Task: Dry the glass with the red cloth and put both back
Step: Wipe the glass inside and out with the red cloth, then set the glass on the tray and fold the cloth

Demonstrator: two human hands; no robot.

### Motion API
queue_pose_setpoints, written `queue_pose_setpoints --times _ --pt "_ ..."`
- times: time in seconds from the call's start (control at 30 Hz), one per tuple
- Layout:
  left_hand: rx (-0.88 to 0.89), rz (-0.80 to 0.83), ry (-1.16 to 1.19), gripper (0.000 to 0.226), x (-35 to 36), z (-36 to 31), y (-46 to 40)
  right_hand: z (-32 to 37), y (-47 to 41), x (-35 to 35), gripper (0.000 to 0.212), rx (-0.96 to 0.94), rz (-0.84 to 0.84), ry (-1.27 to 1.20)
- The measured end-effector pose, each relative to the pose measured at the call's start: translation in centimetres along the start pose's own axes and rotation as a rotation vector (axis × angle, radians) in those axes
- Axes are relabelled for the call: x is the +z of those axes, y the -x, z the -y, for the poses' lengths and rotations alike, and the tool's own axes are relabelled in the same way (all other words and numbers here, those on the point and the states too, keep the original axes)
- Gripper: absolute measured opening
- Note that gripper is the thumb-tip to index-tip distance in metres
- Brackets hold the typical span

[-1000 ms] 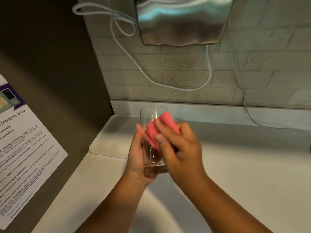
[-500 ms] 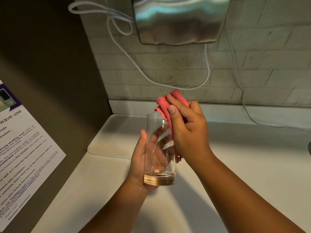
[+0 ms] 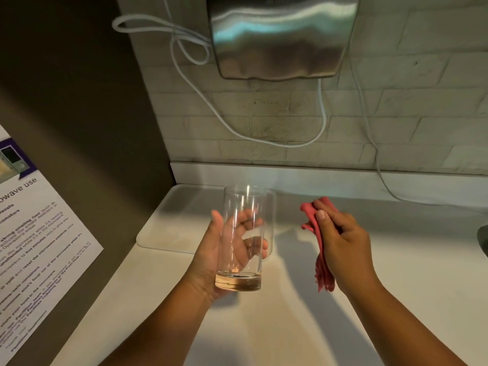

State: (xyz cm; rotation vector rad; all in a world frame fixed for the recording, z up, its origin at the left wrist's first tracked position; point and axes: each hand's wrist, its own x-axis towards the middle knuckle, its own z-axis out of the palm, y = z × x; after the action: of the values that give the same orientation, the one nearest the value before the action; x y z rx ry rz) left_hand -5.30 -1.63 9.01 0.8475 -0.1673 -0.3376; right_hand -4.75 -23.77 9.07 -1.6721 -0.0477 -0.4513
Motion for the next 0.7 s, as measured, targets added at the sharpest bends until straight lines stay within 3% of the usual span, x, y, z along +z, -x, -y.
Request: queue_pose_setpoints --times 0.1,0.3,0.47,0.6,0.7 --pt "-0.026 0.004 -0.097 0.092 -0.8 -0.3 -0.1 -0.7 0.9 -1.5 0.025 0.008 -0.015 0.034" --pt "-0.049 -0.172 -0.390 0.039 -3.4 -0.5 -1.8 -2.2 1.9 -3.9 0.030 0.054 -0.042 0.121" --pt "-0.026 -0.238 -0.499 0.057 -4.8 -0.9 -4.6 -3.0 2.4 -5.3 0.028 0.077 -0.048 0.148" --pt "-0.072 -0.235 -0.548 0.044 -6.6 -1.0 -6.6 -3.2 2.9 -5.8 0.022 0.087 -0.053 0.134" --pt "-0.124 -0.210 -0.566 0.048 -7.7 -1.0 -7.5 -3.4 3.0 -6.2 0.022 0.095 -0.069 0.133"
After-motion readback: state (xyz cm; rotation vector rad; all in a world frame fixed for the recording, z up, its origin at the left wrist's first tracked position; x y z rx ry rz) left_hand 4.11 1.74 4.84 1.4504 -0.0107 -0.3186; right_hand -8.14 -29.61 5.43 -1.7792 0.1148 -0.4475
